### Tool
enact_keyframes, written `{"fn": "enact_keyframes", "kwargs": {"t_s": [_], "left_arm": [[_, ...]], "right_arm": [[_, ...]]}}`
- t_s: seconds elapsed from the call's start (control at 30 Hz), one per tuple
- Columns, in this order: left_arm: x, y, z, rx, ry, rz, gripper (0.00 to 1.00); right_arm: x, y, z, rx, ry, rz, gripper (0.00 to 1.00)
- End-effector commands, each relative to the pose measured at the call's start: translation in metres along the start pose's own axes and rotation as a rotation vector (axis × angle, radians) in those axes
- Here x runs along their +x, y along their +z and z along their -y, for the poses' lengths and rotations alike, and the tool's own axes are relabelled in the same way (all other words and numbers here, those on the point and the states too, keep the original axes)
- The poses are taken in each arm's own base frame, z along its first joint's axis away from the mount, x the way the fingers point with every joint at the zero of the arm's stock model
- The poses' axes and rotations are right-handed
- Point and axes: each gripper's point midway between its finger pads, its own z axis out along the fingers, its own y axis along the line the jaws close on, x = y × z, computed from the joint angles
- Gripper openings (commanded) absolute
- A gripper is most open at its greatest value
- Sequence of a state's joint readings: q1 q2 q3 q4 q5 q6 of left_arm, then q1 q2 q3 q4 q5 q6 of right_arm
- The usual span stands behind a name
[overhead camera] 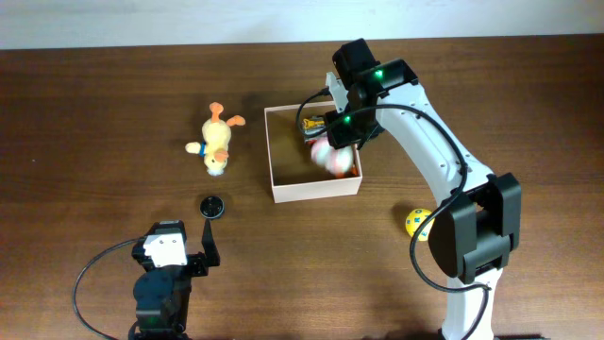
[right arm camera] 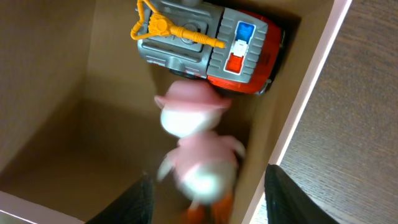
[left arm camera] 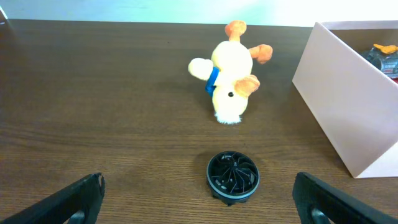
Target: Pack container
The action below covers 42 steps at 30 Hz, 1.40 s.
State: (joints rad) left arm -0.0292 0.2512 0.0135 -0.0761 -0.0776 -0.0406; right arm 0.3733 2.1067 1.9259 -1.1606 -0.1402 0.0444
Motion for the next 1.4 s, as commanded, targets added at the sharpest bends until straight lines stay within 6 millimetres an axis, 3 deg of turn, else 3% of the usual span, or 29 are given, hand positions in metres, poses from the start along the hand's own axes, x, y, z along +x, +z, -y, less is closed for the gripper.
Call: {"fn": "enact_keyframes", "kwargs": {"t_s": [0.0, 0.23, 0.33, 0.57, 0.83, 0.97, 1.37], "left_arm": [[0.001, 0.000, 0.000, 0.005, 0.018, -0.001, 0.99], [0.001, 0.000, 0.000, 0.005, 0.018, -0.001, 0.99], [0.001, 0.000, 0.000, 0.005, 0.018, -0.001, 0.99], [0.001, 0.000, 0.000, 0.005, 0.018, -0.001, 0.99], [0.001, 0.000, 0.000, 0.005, 0.017, -0.001, 0.99], [0.001, 0.000, 0.000, 0.005, 0.018, -0.001, 0.99], [0.001, 0.000, 0.000, 0.005, 0.018, -0.001, 0.99]], "right_arm": [[0.003, 0.002, -0.005, -0.011, -0.010, -0.010, 0.47], [-0.001, 0.002, -0.013, -0.054, -0.013, 0.003, 0.23], [-0.002, 0.001, -0.028, -0.135, -0.036, 0.010, 0.04], [0.005, 0.008, -0.063, -0.192, -0.176, -0.009, 0.04], [0.017, 0.048, -0.104, -0.207, -0.374, -0.058, 0.04], [0.018, 0.060, -0.104, -0.205, -0.375, -0.074, 0.04], [0.020, 0.066, -0.101, -0.206, -0.429, -0.083, 0.04]]}}
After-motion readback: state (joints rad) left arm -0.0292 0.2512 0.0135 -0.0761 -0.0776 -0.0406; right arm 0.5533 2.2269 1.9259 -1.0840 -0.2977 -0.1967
